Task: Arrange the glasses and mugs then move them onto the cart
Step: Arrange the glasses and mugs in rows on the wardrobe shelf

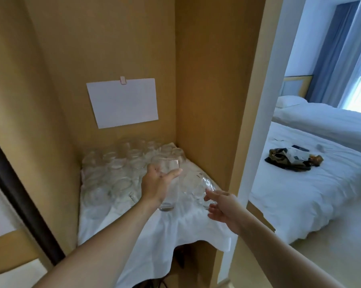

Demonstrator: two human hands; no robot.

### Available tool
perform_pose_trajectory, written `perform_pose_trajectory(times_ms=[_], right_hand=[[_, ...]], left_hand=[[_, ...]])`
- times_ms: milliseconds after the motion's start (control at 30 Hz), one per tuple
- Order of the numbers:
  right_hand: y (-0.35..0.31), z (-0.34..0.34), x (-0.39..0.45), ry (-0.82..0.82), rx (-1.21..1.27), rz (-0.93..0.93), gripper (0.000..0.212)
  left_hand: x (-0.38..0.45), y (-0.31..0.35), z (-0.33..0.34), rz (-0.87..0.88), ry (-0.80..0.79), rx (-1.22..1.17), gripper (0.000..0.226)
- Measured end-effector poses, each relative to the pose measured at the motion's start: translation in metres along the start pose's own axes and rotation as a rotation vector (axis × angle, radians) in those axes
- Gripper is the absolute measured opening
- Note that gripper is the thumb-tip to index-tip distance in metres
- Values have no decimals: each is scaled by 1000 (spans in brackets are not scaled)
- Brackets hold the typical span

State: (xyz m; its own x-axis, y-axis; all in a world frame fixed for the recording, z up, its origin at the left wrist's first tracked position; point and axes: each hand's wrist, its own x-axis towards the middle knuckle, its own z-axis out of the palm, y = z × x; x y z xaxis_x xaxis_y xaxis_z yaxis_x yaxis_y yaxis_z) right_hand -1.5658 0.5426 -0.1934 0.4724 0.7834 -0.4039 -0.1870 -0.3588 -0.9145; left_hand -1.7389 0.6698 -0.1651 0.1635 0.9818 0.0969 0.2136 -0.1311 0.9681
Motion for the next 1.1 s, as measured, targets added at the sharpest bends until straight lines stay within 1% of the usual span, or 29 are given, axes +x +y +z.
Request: perform_pose_trajectory(times_ms=[67,167,233,300,367,433,533,600,667,733,833,933,1000,1100], right_hand=[[-6,2,18,-1,-101,-58,37],[-12,4,49,-3,-281,-128,27],[-17,4,64,35,-466,-193,32],[-22,3,77,42,-665,-263,34],[-24,3,90,46,-922,-367,29],[-22,2,102,28,-1090,-467,23],[-12,1,119,-72,-1154,-632,20],[-5,2,127,-124,-1264,-754,20],[2,6,132,-143,-1356,-872,21],[8,12,138,-136,-1425,-930,24],[14,20,146,-131,-1505,-945,28],[13,25,148,-103,-1551,-1019,32],[11,29,147,-138,-1593,-1006,27],[8,37,151,-144,-1610,-962,30]], left_hand=[[8,-2,2,-19,46,2,81],[16,-2,5,-45,107,11,85],[20,-1,5,-63,141,20,88],[25,-1,8,-83,201,27,86],[29,-1,10,-99,248,16,83],[31,-2,12,-109,291,-2,80],[30,-4,13,-102,339,25,78],[29,-6,13,-100,363,37,82],[28,-8,11,-114,382,51,87],[25,-8,9,-131,404,36,91],[19,-9,4,-148,430,16,92],[16,-11,2,-150,446,32,83],[16,-13,2,-158,449,40,79],[17,-16,4,-174,444,46,78]])
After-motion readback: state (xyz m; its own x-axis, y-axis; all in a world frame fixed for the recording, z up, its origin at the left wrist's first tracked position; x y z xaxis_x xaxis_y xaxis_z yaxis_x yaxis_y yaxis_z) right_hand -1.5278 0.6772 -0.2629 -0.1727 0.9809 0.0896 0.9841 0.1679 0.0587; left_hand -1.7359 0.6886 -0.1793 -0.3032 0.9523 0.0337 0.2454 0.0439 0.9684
